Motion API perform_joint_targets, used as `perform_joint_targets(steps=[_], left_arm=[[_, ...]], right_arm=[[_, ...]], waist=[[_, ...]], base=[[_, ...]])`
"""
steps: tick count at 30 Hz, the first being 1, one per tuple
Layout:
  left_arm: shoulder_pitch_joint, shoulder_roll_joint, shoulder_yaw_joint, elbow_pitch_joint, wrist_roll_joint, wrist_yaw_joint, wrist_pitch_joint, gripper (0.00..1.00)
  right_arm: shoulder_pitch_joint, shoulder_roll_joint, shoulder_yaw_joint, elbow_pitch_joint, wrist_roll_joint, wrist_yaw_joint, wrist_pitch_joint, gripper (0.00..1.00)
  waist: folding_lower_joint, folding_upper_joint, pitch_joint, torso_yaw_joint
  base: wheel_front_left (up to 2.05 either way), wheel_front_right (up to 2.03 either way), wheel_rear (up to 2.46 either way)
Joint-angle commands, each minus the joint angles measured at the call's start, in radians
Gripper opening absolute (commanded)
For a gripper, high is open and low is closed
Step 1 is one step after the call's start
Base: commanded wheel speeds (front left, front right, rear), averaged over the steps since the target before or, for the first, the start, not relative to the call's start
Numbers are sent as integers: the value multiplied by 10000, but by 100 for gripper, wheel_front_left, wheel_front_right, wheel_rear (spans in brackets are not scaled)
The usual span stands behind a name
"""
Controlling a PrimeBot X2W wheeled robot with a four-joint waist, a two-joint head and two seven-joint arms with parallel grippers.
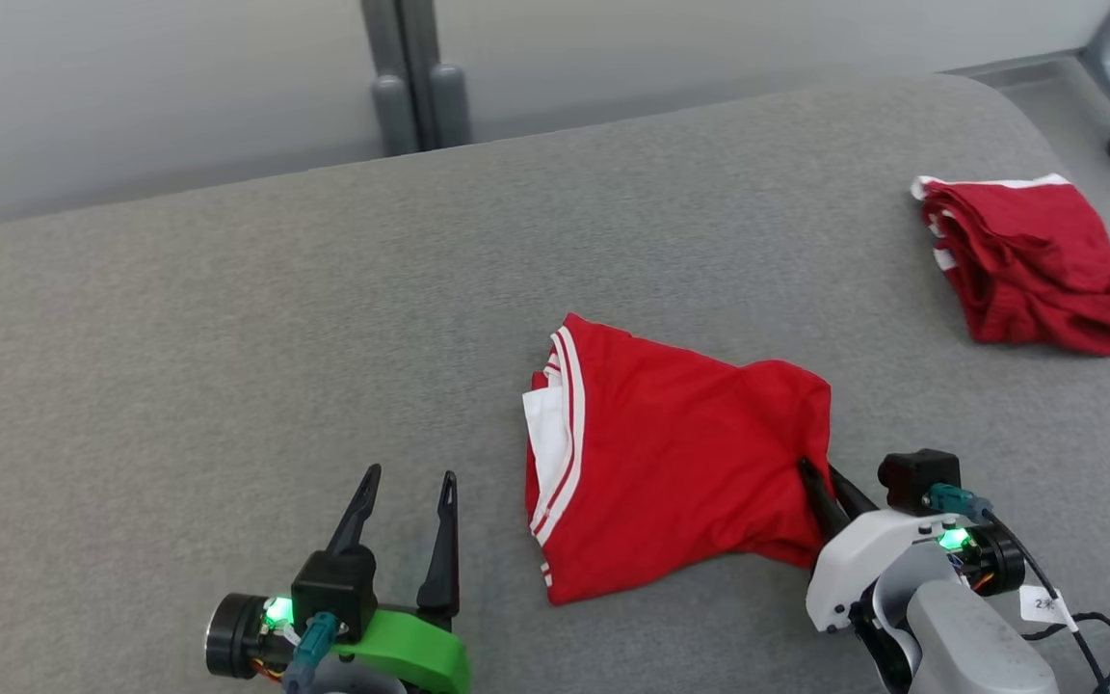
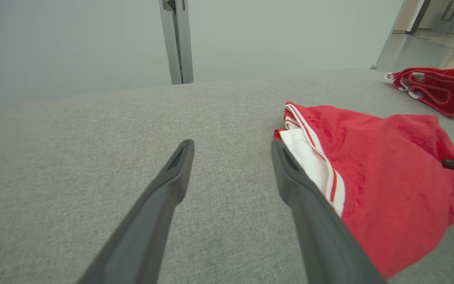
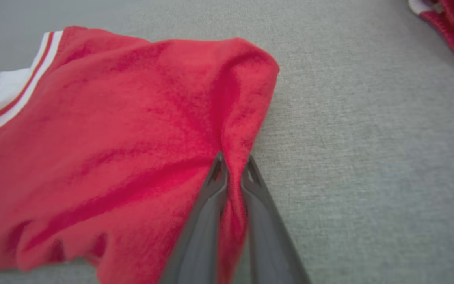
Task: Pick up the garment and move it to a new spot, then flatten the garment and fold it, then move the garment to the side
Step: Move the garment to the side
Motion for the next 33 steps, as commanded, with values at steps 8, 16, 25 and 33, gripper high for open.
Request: perform_joint_targets(steps=[8,16,25,33], left_arm=[[-352,49,-181,100,-37,17,5,100],[-518,52,-122,189,204,-68,5,100],[-800,55,105,376,548,-319,5,100],[-1175,52,225,456,817,-500,5,100]], right_arm=[[112,-70,309,-362,213,-21,4,0],[-559,-58,608,-712,-50,-21,4,0],[-3114,-220,1016,-609,-134,-21,215,0],[-5730,-1596,143,566,-697,-21,1260,0]], waist=[[0,0,210,-3088],[0,0,611,-3357],[0,0,1464,-2893],[0,0,2138,-2291]], base=[[0,0,0],[0,0,0],[0,0,0],[0,0,0]])
